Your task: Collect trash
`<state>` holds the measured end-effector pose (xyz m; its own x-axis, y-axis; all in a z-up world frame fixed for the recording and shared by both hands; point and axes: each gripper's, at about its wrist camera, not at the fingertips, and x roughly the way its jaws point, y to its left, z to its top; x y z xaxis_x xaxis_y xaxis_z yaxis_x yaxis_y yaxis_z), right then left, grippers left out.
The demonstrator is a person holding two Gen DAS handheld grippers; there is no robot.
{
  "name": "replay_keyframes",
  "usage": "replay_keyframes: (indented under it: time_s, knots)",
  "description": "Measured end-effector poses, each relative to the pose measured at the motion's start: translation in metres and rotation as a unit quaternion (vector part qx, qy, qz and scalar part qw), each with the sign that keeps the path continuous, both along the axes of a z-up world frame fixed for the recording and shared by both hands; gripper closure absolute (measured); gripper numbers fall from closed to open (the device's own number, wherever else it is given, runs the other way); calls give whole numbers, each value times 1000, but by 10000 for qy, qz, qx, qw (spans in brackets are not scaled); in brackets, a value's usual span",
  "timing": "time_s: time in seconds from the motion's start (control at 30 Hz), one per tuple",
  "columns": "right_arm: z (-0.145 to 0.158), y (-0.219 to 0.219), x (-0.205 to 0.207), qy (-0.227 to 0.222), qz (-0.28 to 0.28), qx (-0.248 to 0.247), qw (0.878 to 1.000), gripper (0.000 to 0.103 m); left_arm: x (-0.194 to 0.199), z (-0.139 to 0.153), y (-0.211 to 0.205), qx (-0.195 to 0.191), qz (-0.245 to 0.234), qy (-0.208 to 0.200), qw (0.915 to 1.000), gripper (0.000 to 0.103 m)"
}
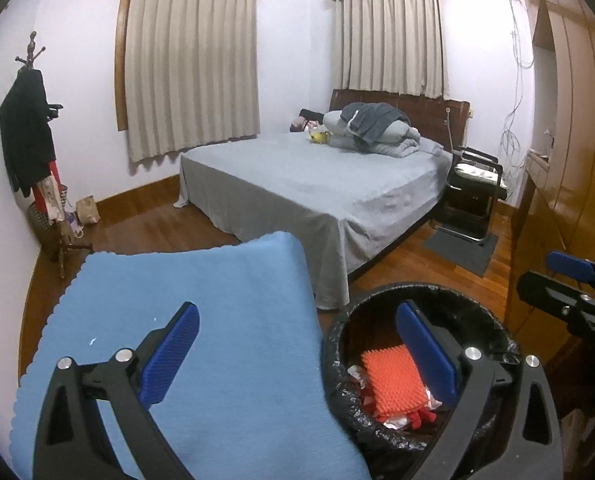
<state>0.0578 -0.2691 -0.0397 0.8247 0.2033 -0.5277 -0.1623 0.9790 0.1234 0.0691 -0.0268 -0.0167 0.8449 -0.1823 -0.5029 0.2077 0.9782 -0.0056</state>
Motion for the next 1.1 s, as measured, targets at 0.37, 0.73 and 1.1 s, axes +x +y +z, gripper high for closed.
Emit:
replay_keyframes:
  time_s: [0.37, 0.73, 1.1]
  knots:
    - [12, 17, -6, -105, 129, -50, 9998, 5, -17, 17, 15, -159, 51, -156, 9997, 6]
    - [14, 26, -8, -130, 189, -89, 9997, 5, -23, 22, 19, -208, 80, -199, 9996, 6]
    - [15, 29, -8, -129, 202, -93, 9997, 5, -23, 22, 21, -207, 79, -197, 9996, 6]
